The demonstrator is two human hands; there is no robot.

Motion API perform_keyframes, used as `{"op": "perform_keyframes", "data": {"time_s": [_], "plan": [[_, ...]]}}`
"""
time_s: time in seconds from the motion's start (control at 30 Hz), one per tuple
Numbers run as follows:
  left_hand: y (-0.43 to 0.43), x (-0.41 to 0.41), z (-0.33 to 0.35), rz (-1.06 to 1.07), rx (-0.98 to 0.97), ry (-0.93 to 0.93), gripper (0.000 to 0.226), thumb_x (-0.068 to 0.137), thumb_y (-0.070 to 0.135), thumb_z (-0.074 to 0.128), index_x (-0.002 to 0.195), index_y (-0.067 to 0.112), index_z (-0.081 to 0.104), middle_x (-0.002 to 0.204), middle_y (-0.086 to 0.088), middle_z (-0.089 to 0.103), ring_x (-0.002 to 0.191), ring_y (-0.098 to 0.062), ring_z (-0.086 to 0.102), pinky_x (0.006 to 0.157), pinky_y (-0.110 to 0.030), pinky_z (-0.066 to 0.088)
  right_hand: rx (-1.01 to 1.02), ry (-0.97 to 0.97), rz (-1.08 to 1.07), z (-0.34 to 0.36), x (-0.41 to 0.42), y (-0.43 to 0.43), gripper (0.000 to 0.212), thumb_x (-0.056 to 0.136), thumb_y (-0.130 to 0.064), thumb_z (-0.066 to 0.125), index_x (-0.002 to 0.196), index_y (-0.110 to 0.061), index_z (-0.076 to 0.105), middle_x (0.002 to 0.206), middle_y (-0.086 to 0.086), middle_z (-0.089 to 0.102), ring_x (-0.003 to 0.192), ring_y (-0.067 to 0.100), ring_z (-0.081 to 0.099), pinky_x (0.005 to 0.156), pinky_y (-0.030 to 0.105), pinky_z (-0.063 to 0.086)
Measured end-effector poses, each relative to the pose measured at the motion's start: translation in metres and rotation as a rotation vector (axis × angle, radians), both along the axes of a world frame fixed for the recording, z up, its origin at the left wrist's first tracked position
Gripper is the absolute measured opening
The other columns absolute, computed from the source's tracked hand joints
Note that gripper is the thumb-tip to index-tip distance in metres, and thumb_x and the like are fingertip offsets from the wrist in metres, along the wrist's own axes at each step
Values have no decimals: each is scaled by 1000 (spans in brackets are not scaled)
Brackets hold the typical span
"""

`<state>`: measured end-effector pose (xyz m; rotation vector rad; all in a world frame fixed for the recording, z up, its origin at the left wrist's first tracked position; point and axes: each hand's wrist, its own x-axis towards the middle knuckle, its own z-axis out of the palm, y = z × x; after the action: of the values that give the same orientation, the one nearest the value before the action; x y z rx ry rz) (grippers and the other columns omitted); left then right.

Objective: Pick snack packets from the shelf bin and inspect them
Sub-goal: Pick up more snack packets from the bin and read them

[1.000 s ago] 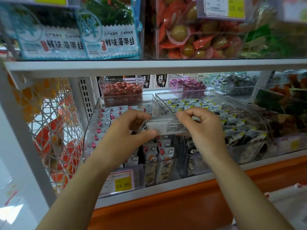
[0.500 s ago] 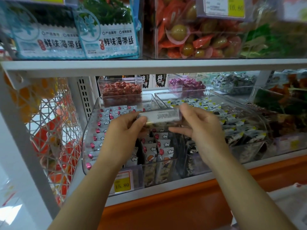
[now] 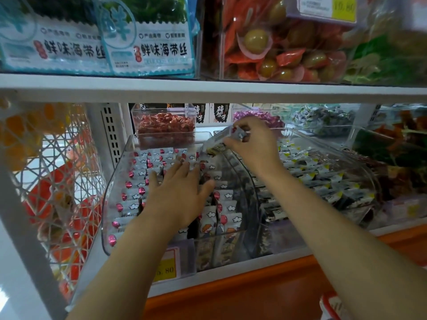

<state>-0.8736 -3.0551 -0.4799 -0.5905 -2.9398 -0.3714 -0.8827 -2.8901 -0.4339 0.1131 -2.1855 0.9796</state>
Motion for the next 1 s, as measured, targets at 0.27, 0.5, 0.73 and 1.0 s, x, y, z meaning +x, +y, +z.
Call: {"op": "perform_keyframes", "data": {"time_s": [0.27,0.5,0.73,1.0], "plan": [[1,-4,-4,-13,-76,-33,66,93,60,10,148,25,21,158,6,12,145,-14,2,113,-55,-4,618,-216,5,15,-37,-15,32,81,-20,70,109,-8,59,112,11,60,103,25,56,80,31,45],[0,-4,0,-20,-15,-53,61,95,56,20,146,24,26,157,3,15,145,-14,3,114,-55,-3,1063,-598,42,9,-61,-19,27,92,-26,53,116,-27,64,127,9,50,121,30,42,96,39,40],[0,-2,5,-8,6,-65,61,95,55,27,145,22,28,157,0,14,145,-16,1,113,-55,-5,835,-525,129,15,-77,-20,27,89,-4,54,108,-14,70,122,6,63,109,21,58,89,29,43],[-6,1,10,32,48,-14,51,94,49,38,136,20,42,148,-5,32,140,-24,18,113,-56,3,983,-506,-78,-4,-98,-38,18,87,-13,62,104,-9,63,110,12,60,102,28,56,79,34,43]]}}
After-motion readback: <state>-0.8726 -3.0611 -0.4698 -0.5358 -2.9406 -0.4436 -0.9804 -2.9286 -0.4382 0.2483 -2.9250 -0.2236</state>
